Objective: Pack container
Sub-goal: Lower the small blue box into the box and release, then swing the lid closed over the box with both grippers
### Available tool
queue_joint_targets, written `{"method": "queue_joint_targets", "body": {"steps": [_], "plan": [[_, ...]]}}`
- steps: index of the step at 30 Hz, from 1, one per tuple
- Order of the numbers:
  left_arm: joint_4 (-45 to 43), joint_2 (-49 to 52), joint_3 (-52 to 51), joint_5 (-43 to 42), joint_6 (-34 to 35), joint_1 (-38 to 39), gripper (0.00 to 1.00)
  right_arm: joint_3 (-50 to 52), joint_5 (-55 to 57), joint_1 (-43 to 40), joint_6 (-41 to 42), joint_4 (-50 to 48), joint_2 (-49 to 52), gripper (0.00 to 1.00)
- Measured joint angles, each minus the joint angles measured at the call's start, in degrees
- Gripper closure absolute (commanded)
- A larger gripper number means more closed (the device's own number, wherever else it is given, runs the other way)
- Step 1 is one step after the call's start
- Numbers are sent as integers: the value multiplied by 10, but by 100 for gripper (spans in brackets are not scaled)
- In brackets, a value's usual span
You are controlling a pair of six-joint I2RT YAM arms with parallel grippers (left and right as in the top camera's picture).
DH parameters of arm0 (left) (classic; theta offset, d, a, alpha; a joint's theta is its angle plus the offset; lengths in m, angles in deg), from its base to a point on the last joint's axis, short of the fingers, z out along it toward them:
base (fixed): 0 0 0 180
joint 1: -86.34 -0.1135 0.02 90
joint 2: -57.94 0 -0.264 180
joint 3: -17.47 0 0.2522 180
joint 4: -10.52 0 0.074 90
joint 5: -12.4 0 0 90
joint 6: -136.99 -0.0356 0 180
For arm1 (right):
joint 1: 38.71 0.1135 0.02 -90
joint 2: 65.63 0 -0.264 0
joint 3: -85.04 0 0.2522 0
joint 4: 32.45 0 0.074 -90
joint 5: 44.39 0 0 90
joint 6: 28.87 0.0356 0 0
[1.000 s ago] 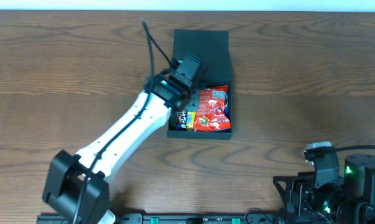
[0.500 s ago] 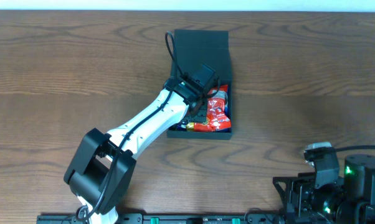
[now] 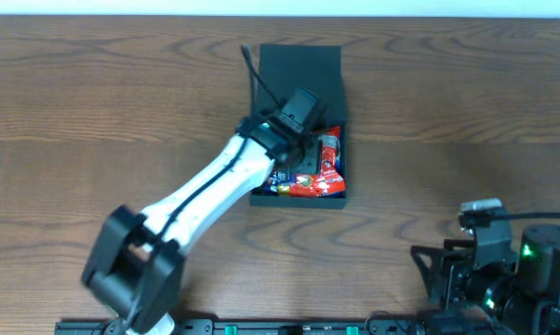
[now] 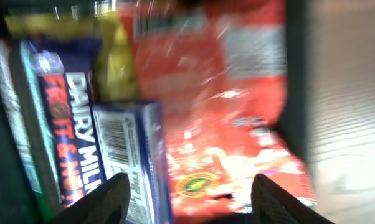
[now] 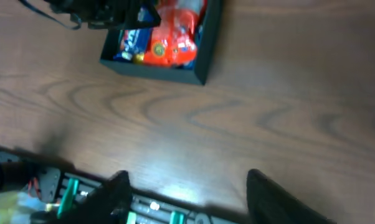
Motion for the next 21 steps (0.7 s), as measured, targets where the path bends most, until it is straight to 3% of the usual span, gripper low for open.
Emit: {"method": "queue_joint_targets", "body": {"steps": [1, 2, 3, 7, 13, 16, 21], "plan": [[-7, -17, 0, -2, 1, -6, 68, 0, 2, 0, 3, -8, 0, 96], [-13, -34, 0, -3, -1, -14, 86, 0, 2, 0, 3, -15, 0, 98], [-18, -48, 0, -5, -2, -24, 94, 1, 5, 0, 5, -27, 0, 98], [-29, -83, 1, -7, -9, -94, 94, 31, 37, 0, 31, -100, -2, 99], [-51, -58, 1, -21, -21, -209, 94, 172, 47, 0, 76, -307, 33, 99], [-86, -25, 1, -59, -29, -247, 94, 215, 3, 0, 87, -411, 134, 99], [-125, 59, 7, -132, -30, -284, 94, 197, -70, 0, 99, -523, 394, 99]]}}
